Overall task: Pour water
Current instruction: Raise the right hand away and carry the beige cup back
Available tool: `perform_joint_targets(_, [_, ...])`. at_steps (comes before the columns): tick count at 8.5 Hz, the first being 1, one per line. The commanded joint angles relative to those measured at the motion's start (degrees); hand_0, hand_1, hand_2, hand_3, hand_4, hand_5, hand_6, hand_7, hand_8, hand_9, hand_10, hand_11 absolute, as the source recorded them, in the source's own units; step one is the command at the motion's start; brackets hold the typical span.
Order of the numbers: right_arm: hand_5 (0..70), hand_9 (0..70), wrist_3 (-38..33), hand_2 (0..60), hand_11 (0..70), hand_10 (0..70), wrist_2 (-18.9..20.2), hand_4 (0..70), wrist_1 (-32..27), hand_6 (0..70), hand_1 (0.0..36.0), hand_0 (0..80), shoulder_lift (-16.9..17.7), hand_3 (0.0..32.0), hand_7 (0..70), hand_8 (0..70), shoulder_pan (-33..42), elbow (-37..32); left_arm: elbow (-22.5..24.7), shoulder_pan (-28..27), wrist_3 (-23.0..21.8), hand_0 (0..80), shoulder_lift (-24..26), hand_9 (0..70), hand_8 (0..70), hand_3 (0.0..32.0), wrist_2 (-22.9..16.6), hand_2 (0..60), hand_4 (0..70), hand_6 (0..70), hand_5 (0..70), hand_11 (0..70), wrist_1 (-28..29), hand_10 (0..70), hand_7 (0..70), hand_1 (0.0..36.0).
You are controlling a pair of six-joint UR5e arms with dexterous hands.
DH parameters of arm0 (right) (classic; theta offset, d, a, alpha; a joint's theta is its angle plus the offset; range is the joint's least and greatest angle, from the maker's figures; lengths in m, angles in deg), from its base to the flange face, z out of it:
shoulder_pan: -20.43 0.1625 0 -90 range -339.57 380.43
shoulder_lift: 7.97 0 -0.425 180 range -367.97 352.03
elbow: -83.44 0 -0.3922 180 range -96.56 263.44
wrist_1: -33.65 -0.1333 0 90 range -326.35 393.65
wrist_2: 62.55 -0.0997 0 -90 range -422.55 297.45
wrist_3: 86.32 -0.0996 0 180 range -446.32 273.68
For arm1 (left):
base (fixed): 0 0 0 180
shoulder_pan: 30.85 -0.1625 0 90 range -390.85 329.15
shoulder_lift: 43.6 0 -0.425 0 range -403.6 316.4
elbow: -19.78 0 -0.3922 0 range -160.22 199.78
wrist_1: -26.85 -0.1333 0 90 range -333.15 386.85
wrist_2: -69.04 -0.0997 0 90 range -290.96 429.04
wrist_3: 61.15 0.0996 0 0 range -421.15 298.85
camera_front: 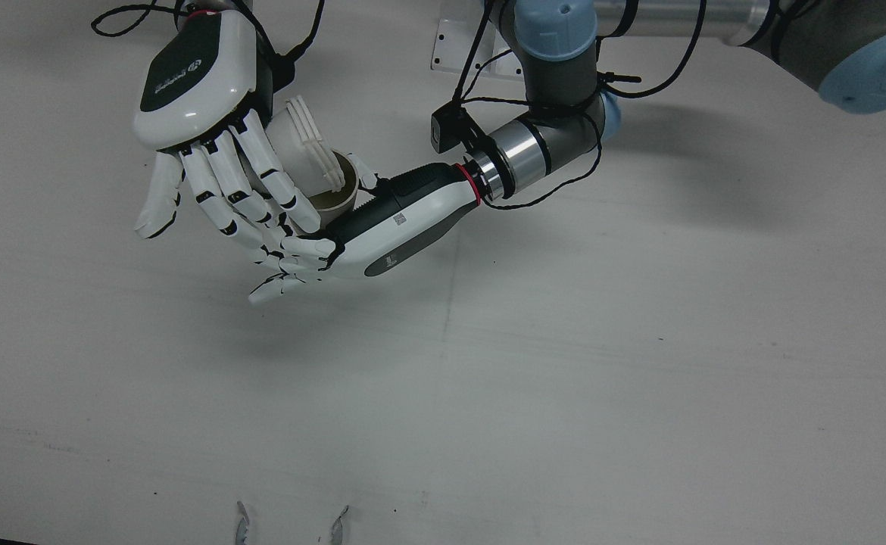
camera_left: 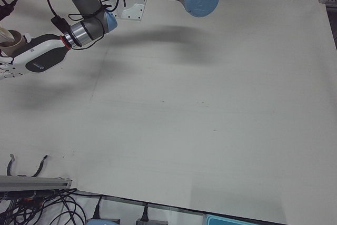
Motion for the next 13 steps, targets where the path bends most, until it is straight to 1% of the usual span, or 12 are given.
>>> perform_joint_targets(1, [20.8, 40.4, -0.19, 60.0, 0.0, 0.0, -1.19, 34.8, -0.56, 42.2, 36.0, 80.0, 0.66, 0.0, 60.7, 28.4, 0.68, 2.28, 0.26, 0.01, -2.55, 80.0, -0.67, 5.5, 9.0, 0.0, -0.49, 60.0, 70.0, 26.8, 70.0, 13.7, -0.30, 7.1, 25.9, 36.0])
perform_joint_targets(2, [20.9, 41.1, -4.46, 60.0, 0.0, 0.0, -2.06, 34.2, -1.08, 42.3, 36.0, 80.0, 2.58, 0.0, 60.2, 29.0, 2.78, 4.04, 0.09, 0.01, -4.75, 80.0, -2.24, 5.4, 9.0, 0.0, -0.58, 60.0, 70.0, 26.5, 70.0, 13.7, -0.04, 7.1, 25.6, 36.0])
perform_joint_targets(3, [21.1, 42.6, -15.55, 60.0, 0.0, 0.0, -3.55, 33.4, -1.26, 42.6, 36.0, 80.0, 6.34, 0.0, 60.2, 30.4, 5.41, 4.32, 0.61, 0.36, -6.42, 80.0, -6.09, 5.5, 9.1, 0.0, -0.58, 60.0, 70.0, 26.3, 70.0, 13.8, 1.53, 7.2, 25.2, 36.0])
perform_joint_targets(5, [20.8, 44.9, -40.06, 60.0, 0.0, 0.0, -2.87, 33.7, -1.00, 44.4, 36.0, 80.0, 15.04, 0.0, 63.1, 32.3, 12.52, 3.36, 2.79, 1.23, -9.42, 80.0, -16.70, 6.3, 9.5, 0.0, -0.58, 60.0, 70.0, 26.2, 70.0, 14.9, 7.05, 8.0, 25.2, 36.0])
perform_joint_targets(6, [20.3, 45.7, -52.97, 60.0, 0.0, 0.0, -2.25, 33.1, -1.00, 45.2, 36.0, 80.0, 18.04, 0.0, 63.5, 33.0, 15.69, -0.21, 4.55, 1.67, -9.43, 80.0, -22.15, 6.2, 9.3, 0.0, -0.67, 60.0, 70.0, 25.5, 70.0, 15.4, 9.52, 8.2, 24.8, 36.0])
perform_joint_targets(7, [19.6, 46.1, -68.16, 60.0, 0.0, 0.0, -0.07, 30.9, -1.00, 45.2, 36.0, 80.0, 18.68, 0.0, 63.1, 33.3, 18.77, -7.21, 4.91, 2.98, -9.51, 80.0, -24.91, 6.6, 9.5, 0.0, -0.85, 60.0, 70.0, 25.6, 70.0, 15.7, 11.46, 8.4, 24.9, 36.0])
perform_joint_targets(8, [19.2, 45.2, -77.53, 60.0, 0.0, 0.0, 4.73, 27.2, -1.17, 43.8, 36.0, 80.0, 19.64, 0.0, 60.3, 32.7, 22.97, -12.24, 5.09, 5.26, -9.43, 80.0, -27.54, 7.1, 9.7, 0.0, -1.20, 60.0, 70.0, 26.1, 70.0, 16.2, 13.13, 8.8, 25.3, 36.0])
perform_joint_targets(9, [18.8, 44.3, -77.89, 60.0, 0.0, 0.0, 10.09, 21.4, -5.61, 41.7, 36.0, 80.0, 21.91, 0.0, 56.4, 32.1, 26.84, -12.98, 5.18, 7.63, -9.34, 80.0, -30.01, 7.5, 10.0, 0.0, -2.42, 60.0, 70.0, 26.6, 70.0, 16.7, 15.06, 9.1, 25.7, 36.0])
perform_joint_targets(10, [18.7, 45.3, -78.59, 60.0, 0.0, 0.0, 14.41, 15.0, -15.40, 39.9, 36.0, 80.0, 26.11, 0.0, 52.9, 33.3, 29.67, -15.95, 5.44, 10.70, -8.99, 80.0, -33.86, 7.6, 10.0, 0.0, -2.52, 60.0, 70.0, 26.7, 70.0, 16.7, 17.60, 9.2, 25.9, 36.0])
perform_joint_targets(11, [18.6, 47.2, -79.46, 60.0, 0.0, 0.0, 18.54, 13.0, -24.64, 40.4, 36.0, 80.0, 28.59, 0.0, 53.4, 34.9, 33.18, -21.55, 5.10, 12.82, -8.64, 80.0, -38.16, 7.6, 10.0, 0.0, -2.61, 60.0, 70.0, 26.3, 70.0, 16.9, 20.76, 9.3, 25.7, 36.0])
perform_joint_targets(12, [18.4, 48.6, -82.08, 60.0, 0.0, 0.0, 21.97, 18.3, -30.82, 43.4, 36.0, 80.0, 28.97, 0.0, 58.0, 36.1, 34.25, -28.91, 4.66, 14.32, -7.94, 80.0, -41.86, 7.6, 10.0, 0.0, -2.61, 60.0, 70.0, 26.2, 70.0, 17.2, 22.97, 9.5, 25.7, 36.0])
perform_joint_targets(13, [18.4, 49.2, -82.63, 60.0, 0.0, 0.0, 23.14, 24.7, -37.58, 46.4, 36.0, 80.0, 29.06, 0.0, 63.9, 36.4, 33.92, -37.43, 3.70, 15.38, -7.41, 80.0, -44.25, 8.1, 10.3, 0.0, -2.61, 60.0, 70.0, 26.5, 70.0, 17.8, 24.99, 9.9, 26.0, 36.0])
